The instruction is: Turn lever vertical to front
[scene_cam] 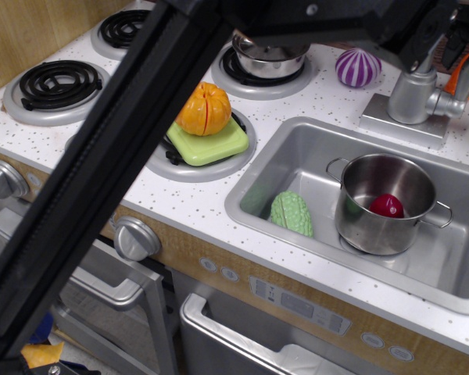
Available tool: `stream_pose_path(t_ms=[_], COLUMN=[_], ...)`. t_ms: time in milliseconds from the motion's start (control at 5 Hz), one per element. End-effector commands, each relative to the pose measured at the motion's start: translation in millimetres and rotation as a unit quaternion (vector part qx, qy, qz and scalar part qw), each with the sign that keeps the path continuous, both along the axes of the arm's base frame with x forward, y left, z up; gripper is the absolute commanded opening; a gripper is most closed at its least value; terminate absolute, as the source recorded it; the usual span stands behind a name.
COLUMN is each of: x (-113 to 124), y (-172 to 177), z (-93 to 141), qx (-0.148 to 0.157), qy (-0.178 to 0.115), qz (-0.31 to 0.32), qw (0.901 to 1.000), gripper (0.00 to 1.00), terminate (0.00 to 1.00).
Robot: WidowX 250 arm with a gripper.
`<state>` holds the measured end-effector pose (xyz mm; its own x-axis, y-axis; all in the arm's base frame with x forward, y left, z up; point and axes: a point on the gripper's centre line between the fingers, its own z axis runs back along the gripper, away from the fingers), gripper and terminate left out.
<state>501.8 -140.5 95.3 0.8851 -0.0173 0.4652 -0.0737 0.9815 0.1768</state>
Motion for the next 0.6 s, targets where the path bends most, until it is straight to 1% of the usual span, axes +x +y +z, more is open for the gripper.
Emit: stream_pose_path(t_ms=[0,200,400], x=[7.4,6.1,-1.7], y=[3.7,2.5,-2.4], z=[33.5,33.2,31.0], qx=[-0.014,-0.016,-0.034], qy=[-0.035,-0.035,-0.019], qz=[0.002,0.008,0.029], qw=[0.9993,0.9992,0.9988], gripper=[0.00,0.00,0.00], terminate=[0.00,0.00,0.00])
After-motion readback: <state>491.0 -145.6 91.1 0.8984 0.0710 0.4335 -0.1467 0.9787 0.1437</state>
